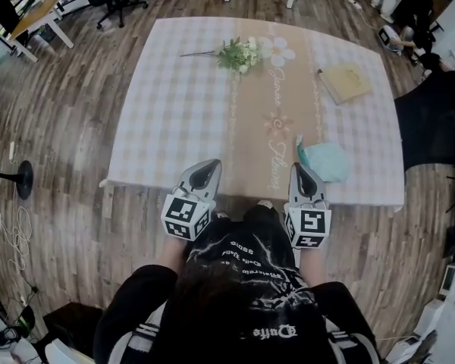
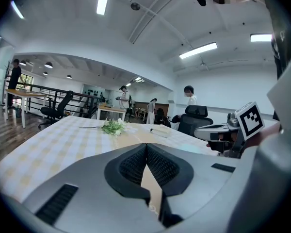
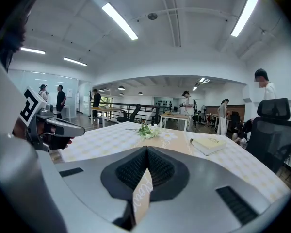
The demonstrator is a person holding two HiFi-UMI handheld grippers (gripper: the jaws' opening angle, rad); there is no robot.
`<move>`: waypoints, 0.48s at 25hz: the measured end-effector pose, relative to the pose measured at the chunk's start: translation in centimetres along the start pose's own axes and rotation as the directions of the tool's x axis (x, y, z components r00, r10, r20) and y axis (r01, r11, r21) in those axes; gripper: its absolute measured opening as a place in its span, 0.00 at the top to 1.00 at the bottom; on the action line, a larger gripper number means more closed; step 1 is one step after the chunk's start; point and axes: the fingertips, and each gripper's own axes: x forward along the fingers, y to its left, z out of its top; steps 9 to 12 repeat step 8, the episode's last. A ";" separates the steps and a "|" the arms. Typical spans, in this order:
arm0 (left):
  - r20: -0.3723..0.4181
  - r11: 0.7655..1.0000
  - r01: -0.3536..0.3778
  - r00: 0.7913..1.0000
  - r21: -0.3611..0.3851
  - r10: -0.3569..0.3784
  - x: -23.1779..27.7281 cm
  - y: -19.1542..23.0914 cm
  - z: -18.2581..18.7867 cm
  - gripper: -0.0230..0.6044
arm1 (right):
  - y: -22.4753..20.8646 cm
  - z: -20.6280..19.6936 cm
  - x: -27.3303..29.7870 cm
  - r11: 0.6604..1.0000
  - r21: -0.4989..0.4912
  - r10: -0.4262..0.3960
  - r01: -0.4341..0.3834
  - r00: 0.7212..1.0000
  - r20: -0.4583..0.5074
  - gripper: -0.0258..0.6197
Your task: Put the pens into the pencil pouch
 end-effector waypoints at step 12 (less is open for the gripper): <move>0.007 1.000 -0.021 1.000 -0.001 0.021 -0.5 0.8 0.3 0.93 | -0.4 0.4 -0.1 1.000 -0.003 -0.017 0.017 1.000 0.009 0.95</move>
